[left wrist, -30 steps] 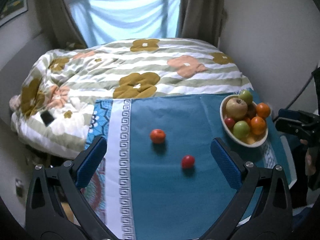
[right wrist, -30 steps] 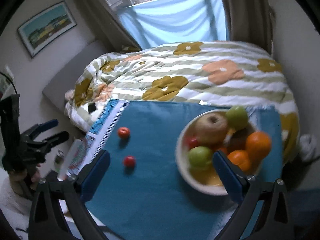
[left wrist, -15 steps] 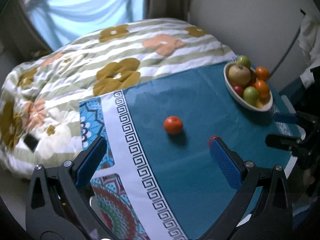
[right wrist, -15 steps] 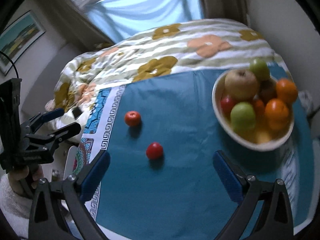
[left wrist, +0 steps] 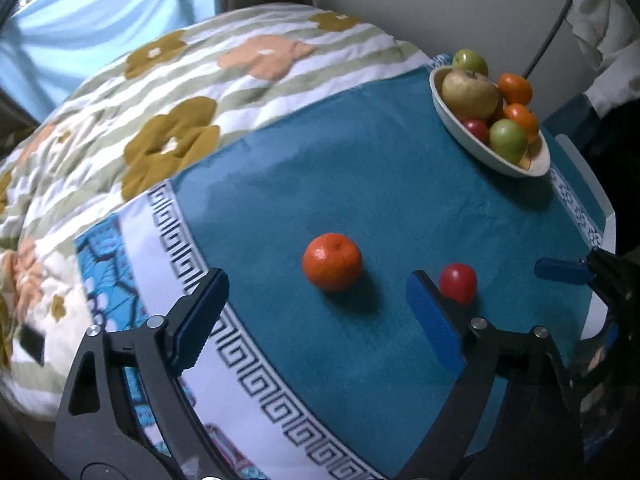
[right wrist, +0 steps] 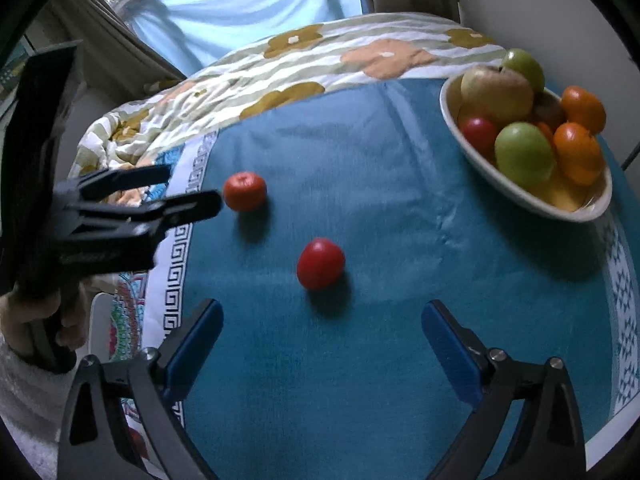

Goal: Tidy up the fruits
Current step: 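Reach the left tool to the last mandarin while the right tool reaches the last tomato, then close the left tool on the mandarin while the right tool grasps the red tomato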

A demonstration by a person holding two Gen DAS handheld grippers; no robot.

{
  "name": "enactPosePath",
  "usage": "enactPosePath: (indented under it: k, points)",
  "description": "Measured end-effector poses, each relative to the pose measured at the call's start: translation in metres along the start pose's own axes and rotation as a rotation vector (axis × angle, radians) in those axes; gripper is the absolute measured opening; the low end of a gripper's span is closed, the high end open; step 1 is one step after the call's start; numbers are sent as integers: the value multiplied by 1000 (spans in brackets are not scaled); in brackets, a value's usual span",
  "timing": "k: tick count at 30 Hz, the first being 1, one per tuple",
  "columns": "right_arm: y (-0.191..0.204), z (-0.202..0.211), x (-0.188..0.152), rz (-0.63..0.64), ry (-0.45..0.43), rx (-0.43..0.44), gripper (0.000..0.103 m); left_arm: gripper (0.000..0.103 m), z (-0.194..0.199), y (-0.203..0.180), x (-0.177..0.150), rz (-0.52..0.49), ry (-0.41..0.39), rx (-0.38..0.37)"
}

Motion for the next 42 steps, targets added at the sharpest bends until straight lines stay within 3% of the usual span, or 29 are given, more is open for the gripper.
enactPosePath:
  k: [7, 9, 13, 16, 32, 37, 42]
  points:
    - [1, -14, 3, -32, 8, -13, 91, 78, -29, -5, 12, -62, 42, -10]
    - [2, -17, 6, -41, 8, -14, 88, 66, -35, -7, 12, -77, 52, -12]
    - [4, -22, 7, -49, 18, -13, 76, 56, -43, -10, 11, -97, 64, -15]
    - [6, -26, 7, -34, 25, -26, 73, 44, -42, -9, 9, -108, 60, -18]
    - [10, -34, 18, -3, 1, -81, 51, 43, -32, 11, -18, -35, 69, -12]
    - [10, -35, 24, 0, -12, -98, 31, 43, -29, 15, -26, -6, 66, -11]
    - [12, -27, 26, 17, -31, -103, 30, 43, -20, 17, -30, 21, 50, -9]
Point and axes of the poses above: each gripper's, at about its wrist camera, not at the fingertips, and z roughly against the way its jaws point, y to its left, x to its top, the point moved 5 cm from there along -z, roughly the way its jaws point, and after that the axes turned 15 degrees about y, right-handed, at the moved point
